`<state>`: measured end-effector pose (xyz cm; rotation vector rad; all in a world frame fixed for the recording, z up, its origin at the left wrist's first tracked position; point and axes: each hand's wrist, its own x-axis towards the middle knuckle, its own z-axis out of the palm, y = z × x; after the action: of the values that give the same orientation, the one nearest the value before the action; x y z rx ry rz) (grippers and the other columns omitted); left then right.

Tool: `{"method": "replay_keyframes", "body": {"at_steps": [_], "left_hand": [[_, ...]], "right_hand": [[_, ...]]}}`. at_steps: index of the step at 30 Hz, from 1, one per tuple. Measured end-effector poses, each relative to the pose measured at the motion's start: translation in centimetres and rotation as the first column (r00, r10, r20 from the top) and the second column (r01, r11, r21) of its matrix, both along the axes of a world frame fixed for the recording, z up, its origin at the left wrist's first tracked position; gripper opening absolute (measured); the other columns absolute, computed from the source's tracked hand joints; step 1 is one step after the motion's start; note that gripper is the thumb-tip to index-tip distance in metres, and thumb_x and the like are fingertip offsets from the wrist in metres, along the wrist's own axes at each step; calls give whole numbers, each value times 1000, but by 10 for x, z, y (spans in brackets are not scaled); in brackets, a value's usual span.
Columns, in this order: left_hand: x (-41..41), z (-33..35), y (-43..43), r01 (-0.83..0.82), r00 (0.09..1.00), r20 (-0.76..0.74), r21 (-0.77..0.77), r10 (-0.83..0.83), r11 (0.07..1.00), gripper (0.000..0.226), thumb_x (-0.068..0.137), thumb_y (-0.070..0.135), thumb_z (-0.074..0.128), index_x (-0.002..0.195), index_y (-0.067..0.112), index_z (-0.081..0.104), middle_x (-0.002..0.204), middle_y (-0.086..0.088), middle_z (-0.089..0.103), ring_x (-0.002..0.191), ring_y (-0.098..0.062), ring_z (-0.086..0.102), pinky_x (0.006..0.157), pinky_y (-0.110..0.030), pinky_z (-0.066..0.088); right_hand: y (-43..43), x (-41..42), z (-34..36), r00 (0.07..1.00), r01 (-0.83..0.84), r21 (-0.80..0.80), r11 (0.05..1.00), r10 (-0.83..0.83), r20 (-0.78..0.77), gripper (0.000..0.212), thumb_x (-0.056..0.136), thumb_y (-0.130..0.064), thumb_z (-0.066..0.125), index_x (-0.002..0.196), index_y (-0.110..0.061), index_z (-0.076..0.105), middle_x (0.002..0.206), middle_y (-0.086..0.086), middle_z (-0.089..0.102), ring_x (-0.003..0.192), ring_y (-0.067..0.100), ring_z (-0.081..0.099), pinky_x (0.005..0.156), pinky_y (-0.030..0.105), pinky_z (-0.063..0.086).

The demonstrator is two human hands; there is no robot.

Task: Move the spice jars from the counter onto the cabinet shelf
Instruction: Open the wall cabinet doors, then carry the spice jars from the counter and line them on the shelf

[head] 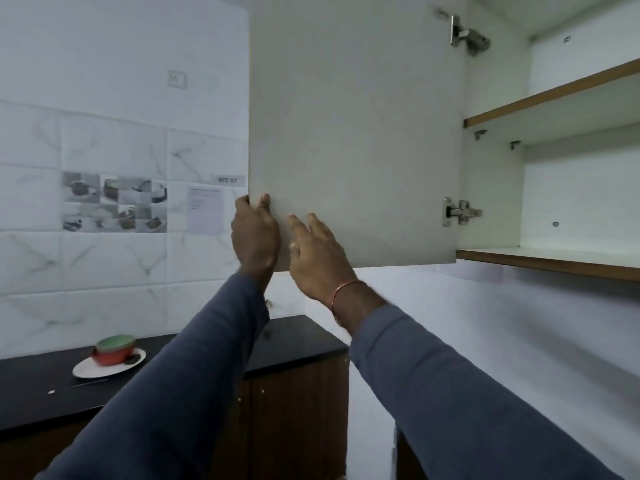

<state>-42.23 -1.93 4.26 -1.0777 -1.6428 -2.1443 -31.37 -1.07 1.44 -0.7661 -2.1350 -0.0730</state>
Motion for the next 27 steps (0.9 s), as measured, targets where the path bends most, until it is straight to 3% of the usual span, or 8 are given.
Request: {"method": "replay_keyframes", "body": {"at_steps": [3, 7, 11, 14, 17, 20, 24, 27], "left_hand": [[-14, -5, 22, -99, 994, -49, -19, 98, 995, 41, 101, 41, 32, 125, 10, 46, 122, -13, 61, 107, -38, 58, 85, -40, 43], [-22, -15, 42, -290, 924, -237, 74, 299, 954, 50, 100, 28, 33, 146, 9, 29, 142, -13, 43, 128, -32, 43, 100, -46, 38], [-27, -33, 57, -481, 583, -683, 146, 440, 864, 61, 92, 21, 38, 148, 1, 26, 154, -23, 27, 145, -35, 23, 117, -50, 9], [-10, -51, 67, -414, 332, -881, 186, 338, 891, 50, 90, 18, 43, 136, -2, 46, 149, -21, 39, 141, -36, 33, 117, -51, 18], [29, -74, 73, -276, 318, -940, 31, 121, 961, 48, 81, 19, 41, 121, 2, 59, 141, -20, 50, 136, -35, 41, 115, -49, 25], [84, -113, 82, -12, 353, -923, -170, -155, 985, 46, 70, 8, 48, 113, 0, 62, 119, -20, 64, 114, -37, 59, 101, -45, 44], [168, -192, 76, 241, 325, -760, -509, -563, 826, 49, 73, 8, 61, 122, 1, 57, 109, -16, 68, 96, -34, 65, 80, -39, 53], [239, -267, 55, 339, 180, -600, -706, -779, 622, 47, 77, 24, 50, 120, 7, 59, 111, -13, 67, 98, -33, 64, 81, -42, 52]], "right_hand": [[22, -15, -1, 996, 63, -22, 998, -61, 64, 57, 98, -15, 36, 152, -26, 24, 163, 12, 9, 149, 31, 10, 118, 49, 21], [38, -24, -13, 989, 108, 58, 992, -113, 93, 67, 92, -10, 39, 154, -28, 19, 164, 9, 2, 150, 30, 5, 118, 48, 22], [47, -14, -11, 987, 78, 102, 992, -91, 133, 66, 89, -5, 41, 151, -22, 27, 164, 8, 6, 150, 26, 11, 117, 45, 26], [59, 9, -16, 979, 102, 114, 988, -120, 165, 65, 89, -5, 43, 151, -12, 28, 163, 8, 14, 149, 24, 18, 117, 44, 27], [70, 49, -42, 968, 183, 17, 983, -183, 172, 62, 86, -7, 44, 148, -9, 35, 161, 8, 21, 143, 30, 32, 114, 43, 32], [71, 103, -87, 953, 272, -107, 956, -252, 169, 52, 82, -7, 44, 134, -14, 49, 150, 5, 36, 121, 37, 51, 102, 44, 44], [50, 193, -174, 921, 384, -303, 872, -338, 196, 52, 79, -5, 42, 129, -10, 53, 138, 10, 48, 123, 31, 51, 104, 42, 43], [12, 261, -251, 842, 538, -433, 723, -432, 324, 50, 80, -8, 47, 129, -3, 54, 132, 18, 53, 122, 34, 51, 106, 43, 40]]}}
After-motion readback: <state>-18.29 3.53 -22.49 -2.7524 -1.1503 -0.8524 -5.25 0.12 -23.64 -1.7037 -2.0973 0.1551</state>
